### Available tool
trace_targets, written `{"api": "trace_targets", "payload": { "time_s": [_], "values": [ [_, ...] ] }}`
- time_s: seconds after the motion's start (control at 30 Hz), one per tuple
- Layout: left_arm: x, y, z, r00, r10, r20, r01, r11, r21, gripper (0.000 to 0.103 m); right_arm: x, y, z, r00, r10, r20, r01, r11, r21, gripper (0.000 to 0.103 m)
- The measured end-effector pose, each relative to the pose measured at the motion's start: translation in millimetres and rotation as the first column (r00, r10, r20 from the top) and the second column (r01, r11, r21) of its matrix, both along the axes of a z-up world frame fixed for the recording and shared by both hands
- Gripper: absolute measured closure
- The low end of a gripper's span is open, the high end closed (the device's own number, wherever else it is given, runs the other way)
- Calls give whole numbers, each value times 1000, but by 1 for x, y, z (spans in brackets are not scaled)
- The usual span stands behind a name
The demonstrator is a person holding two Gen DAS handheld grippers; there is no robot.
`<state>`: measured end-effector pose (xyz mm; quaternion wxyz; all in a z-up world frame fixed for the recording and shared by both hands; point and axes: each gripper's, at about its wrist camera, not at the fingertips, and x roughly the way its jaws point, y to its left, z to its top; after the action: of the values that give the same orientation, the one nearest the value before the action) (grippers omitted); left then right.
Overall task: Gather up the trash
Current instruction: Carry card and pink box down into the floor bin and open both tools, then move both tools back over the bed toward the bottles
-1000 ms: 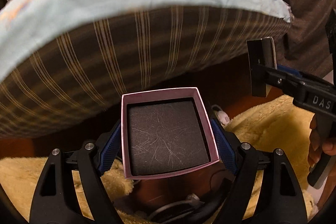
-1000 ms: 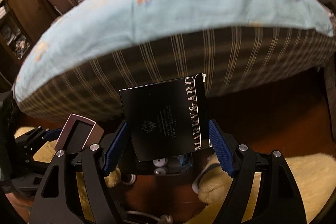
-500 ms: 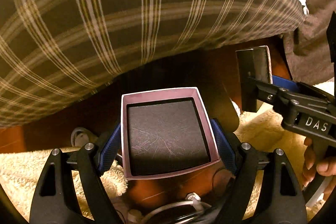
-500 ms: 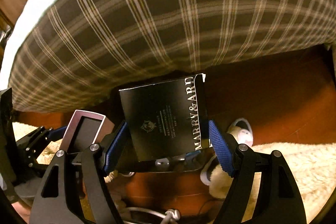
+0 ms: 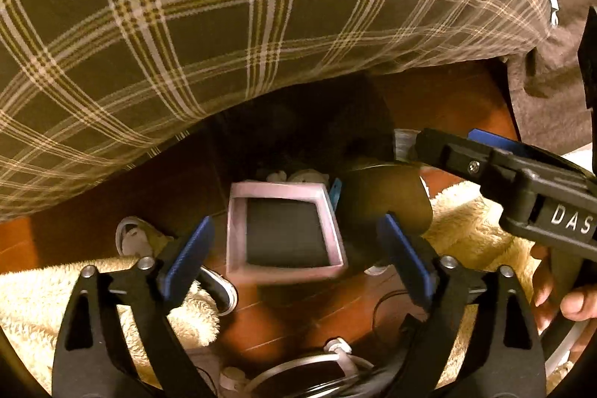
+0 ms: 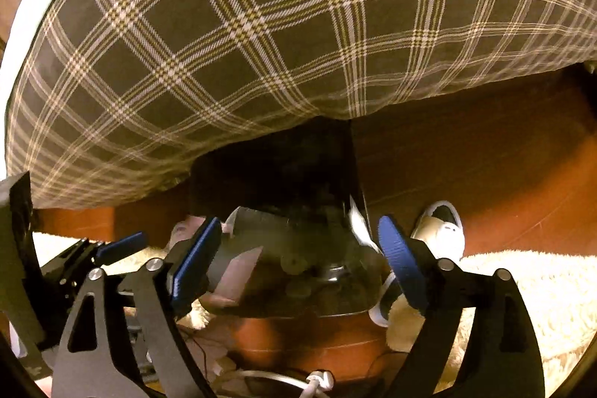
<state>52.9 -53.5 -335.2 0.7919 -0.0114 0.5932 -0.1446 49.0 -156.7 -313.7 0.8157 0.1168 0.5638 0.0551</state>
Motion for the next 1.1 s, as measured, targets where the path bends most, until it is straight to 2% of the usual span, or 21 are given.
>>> {"api": "trace_targets", "payload": {
  "time_s": [0.2, 0.33, 0.53, 0.67, 0.73, 0.87, 1.1],
  "values": [
    [-3, 4, 25, 999, 12, 40, -13, 1000, 14, 9, 6, -16, 24, 999, -25, 26, 25, 1000, 1, 12],
    [-8, 7, 56, 995, 16, 98, -18, 1000, 22, 9, -2, -27, 49, 996, -30, 85, 30, 1000, -4, 12],
    [-18, 16, 123, 977, 4, 215, -2, 1000, -9, 9, -11, -38, 119, 969, -41, 245, 44, 999, -6, 8],
    [-9, 22, 157, 964, 28, 265, -27, 1000, -9, 8, -6, -44, 162, 936, -46, 348, 55, 998, -17, 6],
    [-2, 29, 174, 957, 43, 285, -41, 999, -12, 8, 0, -48, 176, 928, -39, 370, 52, 998, -25, 6],
    [17, 42, 203, 937, 70, 341, -72, 997, -7, 8, 20, -51, 195, 915, -28, 404, 52, 997, -49, 6],
    [67, 51, 232, 912, 96, 399, -98, 995, -15, 8, 71, -41, 215, 901, 0, 433, 40, 996, -84, 6]
  ]
}}
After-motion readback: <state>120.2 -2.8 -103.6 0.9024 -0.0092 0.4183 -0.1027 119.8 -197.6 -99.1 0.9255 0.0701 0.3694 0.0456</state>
